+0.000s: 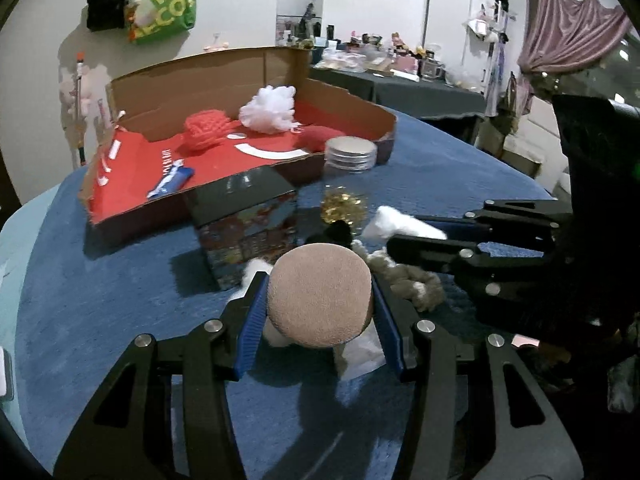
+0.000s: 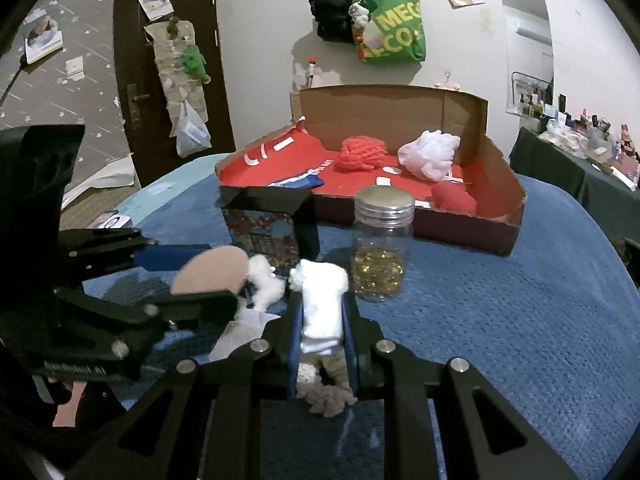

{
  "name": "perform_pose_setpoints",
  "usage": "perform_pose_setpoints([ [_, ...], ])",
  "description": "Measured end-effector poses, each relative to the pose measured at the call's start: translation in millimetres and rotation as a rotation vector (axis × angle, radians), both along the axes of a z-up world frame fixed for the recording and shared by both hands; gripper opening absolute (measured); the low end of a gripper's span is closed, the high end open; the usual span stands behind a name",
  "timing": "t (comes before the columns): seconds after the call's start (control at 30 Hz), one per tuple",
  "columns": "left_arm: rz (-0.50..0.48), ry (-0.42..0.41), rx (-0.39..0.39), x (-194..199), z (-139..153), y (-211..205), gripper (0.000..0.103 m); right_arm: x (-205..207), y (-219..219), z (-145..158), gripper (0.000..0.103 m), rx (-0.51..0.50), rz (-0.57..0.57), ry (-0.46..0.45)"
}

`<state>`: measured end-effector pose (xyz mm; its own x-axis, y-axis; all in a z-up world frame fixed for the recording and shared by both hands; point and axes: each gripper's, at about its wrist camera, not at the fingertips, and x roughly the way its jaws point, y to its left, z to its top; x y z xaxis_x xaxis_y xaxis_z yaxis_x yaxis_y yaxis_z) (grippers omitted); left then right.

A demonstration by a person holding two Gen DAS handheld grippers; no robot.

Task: Organize soft objects
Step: 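Carry the tan sponge puff and white cloth over the red box with both tools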

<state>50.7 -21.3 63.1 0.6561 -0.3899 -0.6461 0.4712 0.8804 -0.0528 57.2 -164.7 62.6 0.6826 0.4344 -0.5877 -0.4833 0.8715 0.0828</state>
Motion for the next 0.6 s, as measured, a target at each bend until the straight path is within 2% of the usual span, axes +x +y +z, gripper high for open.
perform_pose_setpoints([
  [0.33, 0.013, 0.017, 0.004, 7, -6, 0, 0.048, 0, -2, -2, 0.020, -0.005, 0.003, 0.011],
  [0.6, 0.086, 0.046, 0.014, 15, -7, 28, 0.048, 8, -20, -6, 0.020, -0.015, -0.050, 0.037],
])
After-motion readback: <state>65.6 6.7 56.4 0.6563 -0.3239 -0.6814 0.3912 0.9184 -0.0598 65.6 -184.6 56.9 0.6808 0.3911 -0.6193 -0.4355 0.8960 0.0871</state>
